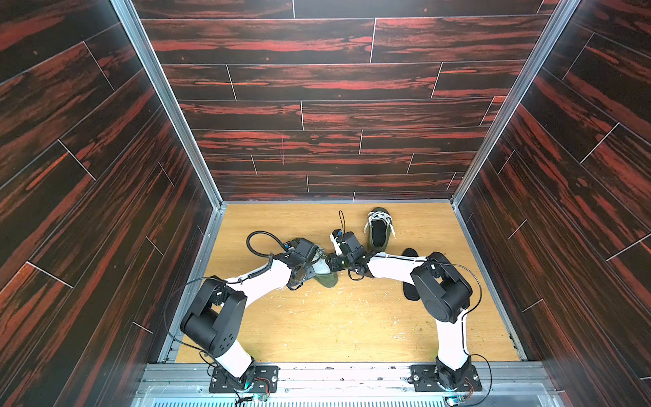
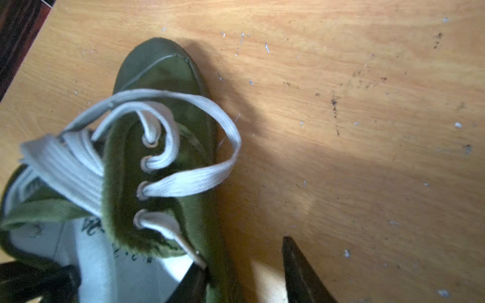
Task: Insert the insole into the shoe
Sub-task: Adjust the shoe at the center of the board.
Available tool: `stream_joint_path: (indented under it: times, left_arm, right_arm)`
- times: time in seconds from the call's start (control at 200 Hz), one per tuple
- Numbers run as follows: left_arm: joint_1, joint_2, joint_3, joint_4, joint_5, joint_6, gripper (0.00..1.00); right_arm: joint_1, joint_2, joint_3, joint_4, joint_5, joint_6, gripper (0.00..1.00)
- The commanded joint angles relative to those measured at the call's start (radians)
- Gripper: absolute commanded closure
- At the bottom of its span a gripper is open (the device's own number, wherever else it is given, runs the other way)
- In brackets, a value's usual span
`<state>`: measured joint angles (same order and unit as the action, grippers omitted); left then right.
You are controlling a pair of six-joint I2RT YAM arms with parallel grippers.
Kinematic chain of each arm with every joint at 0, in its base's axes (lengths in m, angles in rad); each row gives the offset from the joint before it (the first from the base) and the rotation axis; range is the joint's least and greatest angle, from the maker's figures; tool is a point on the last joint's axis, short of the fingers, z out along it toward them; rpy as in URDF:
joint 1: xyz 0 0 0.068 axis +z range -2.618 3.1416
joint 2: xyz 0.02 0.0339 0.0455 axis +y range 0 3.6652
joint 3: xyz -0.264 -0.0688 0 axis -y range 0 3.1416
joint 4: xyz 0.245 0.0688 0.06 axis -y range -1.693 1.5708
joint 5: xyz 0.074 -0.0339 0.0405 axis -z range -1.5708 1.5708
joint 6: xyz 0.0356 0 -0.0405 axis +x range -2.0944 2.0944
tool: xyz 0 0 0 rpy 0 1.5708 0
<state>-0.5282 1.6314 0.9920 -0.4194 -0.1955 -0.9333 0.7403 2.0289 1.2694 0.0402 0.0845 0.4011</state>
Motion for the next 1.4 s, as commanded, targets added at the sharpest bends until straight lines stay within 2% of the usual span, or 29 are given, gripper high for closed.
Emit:
stream_joint_path:
  times: [0.0,0.18,0.371,0.646,0.776,0.957,1.277,1.393]
  left_arm:
    - [0.008,-0.023,0.003,-0.090,-0.040,0.031,0.60]
    - [0.007,-0.015,0.049,-0.134,-0.008,0.056,0.65]
    - [0.007,-0.034,0.072,-0.121,0.049,0.031,0.51]
    - [-0.004,-0.074,0.057,-0.045,0.168,-0.072,0.48]
    - [-0.025,-0.048,0.072,-0.004,0.144,-0.112,0.42]
    - [-0.030,0.013,0.082,0.047,0.091,-0.169,0.40]
    - [-0.026,0.112,0.068,0.134,0.001,-0.234,0.42]
    - [-0.023,0.150,0.097,0.131,-0.016,-0.209,0.44]
  right_arm:
    - [-0.016,-0.031,-0.015,-0.010,0.027,0.026,0.57]
    - [-0.026,0.007,0.023,-0.018,0.005,0.065,0.60]
    - [-0.004,0.007,0.037,0.020,-0.044,0.010,0.50]
    - [0.005,0.042,0.069,-0.002,-0.050,-0.056,0.45]
    - [0.005,0.067,0.094,-0.011,-0.028,-0.068,0.45]
    - [0.004,0.079,0.110,-0.008,-0.033,-0.046,0.46]
    - [-0.004,0.080,0.121,-0.023,-0.050,-0.009,0.49]
    - [-0.003,0.083,0.123,-0.023,-0.064,-0.005,0.50]
